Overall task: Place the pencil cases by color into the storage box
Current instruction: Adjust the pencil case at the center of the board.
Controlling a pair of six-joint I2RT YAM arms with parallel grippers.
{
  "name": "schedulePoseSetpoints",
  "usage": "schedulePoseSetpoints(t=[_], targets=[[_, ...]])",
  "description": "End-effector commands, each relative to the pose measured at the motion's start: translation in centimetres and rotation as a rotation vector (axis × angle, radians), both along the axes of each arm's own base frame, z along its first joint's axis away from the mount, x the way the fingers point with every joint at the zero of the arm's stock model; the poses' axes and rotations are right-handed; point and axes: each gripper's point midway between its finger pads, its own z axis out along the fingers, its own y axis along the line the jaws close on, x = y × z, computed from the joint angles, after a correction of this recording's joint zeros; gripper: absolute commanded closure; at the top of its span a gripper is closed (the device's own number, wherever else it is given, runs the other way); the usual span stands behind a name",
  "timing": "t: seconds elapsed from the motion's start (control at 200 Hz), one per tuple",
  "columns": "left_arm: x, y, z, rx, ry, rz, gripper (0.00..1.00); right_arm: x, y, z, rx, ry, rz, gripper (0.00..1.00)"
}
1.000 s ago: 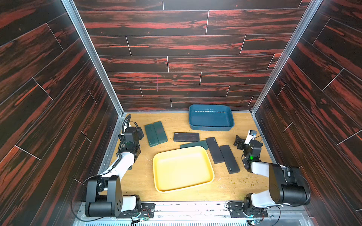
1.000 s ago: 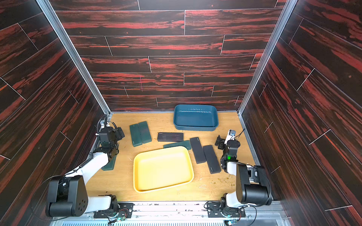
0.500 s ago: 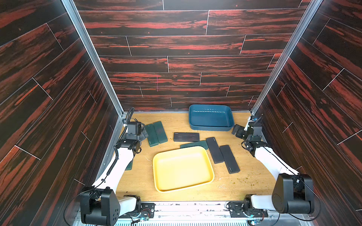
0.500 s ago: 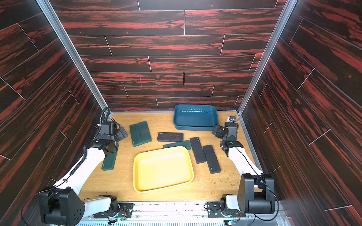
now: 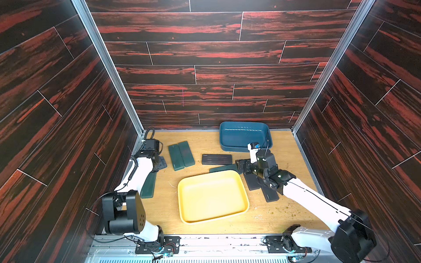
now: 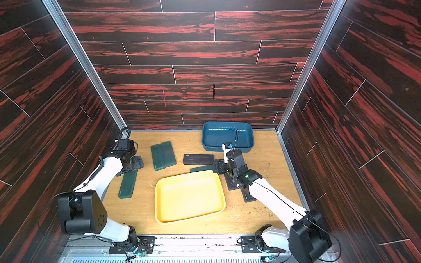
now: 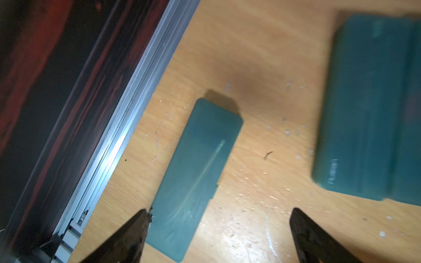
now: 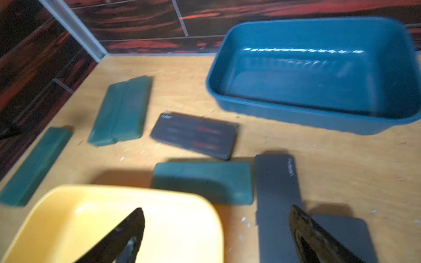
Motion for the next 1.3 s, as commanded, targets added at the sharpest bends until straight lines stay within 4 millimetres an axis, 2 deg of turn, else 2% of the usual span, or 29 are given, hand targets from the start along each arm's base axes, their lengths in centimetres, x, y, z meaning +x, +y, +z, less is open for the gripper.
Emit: schedulePoseSetpoints(t=[0.0, 0.08, 0.165, 0.271, 0.286, 0.351, 0.406, 0.596, 0.777, 0.797, 1.112, 1.142, 1.293], targets=[[-1.5, -0.2, -1.6, -0.021, 0.129, -0.1, 0.05, -2.1, 1.3, 0.3, 0.113, -0.002, 0.077, 0.01], [-1.9, 1.0, -2.7, 0.04, 0.169, -0.112, 0.07, -2.5, 1.6, -0.1, 0.135, -0.013, 0.103, 0.01], [-2.0, 0.6, -3.6, 0.028, 0.134, -0.163, 0.07, -2.8, 1.9, -0.5, 0.15, -0.007, 0.117, 0.01], [-1.9, 0.8, -3.5, -0.012, 0.04, -0.189, 0.06, -3.4, 2.2, -0.8, 0.171, -0.009, 0.133, 0.01], [-1.4, 1.0, -3.3, -0.01, 0.008, -0.192, 0.06, -3.5, 2.3, -0.9, 0.172, -0.011, 0.135, 0.01], [-1.4, 0.9, -3.7, -0.048, -0.006, -0.225, 0.06, -3.6, 2.3, -0.7, 0.175, -0.025, 0.141, 0.01], [-1.6, 0.5, -4.4, -0.079, 0.019, -0.271, 0.07, -3.7, 2.2, -0.5, 0.182, -0.039, 0.139, 0.01], [-2.0, 1.1, -6.4, -0.129, 0.078, -0.304, 0.09, -4.1, 2.2, 0.0, 0.196, -0.07, 0.155, 0.01], [-0.9, 2.0, -7.0, -0.152, 0.094, -0.308, 0.11, -4.4, 2.3, 0.2, 0.203, -0.098, 0.163, 0.01], [-1.4, 1.9, -7.2, -0.166, 0.124, -0.306, 0.11, -4.3, 2.2, 0.1, 0.201, -0.098, 0.161, 0.01], [-1.0, 3.1, -8.4, -0.13, 0.19, -0.31, 0.14, -4.4, 2.8, -0.5, 0.186, -0.102, 0.177, 0.01], [-1.3, 3.2, -9.3, -0.138, 0.216, -0.305, 0.14, -4.5, 2.9, -0.5, 0.186, -0.101, 0.179, 0.01], [-1.2, 3.7, -9.8, -0.122, 0.233, -0.299, 0.16, -4.6, 3.3, -0.6, 0.182, -0.106, 0.192, 0.01]])
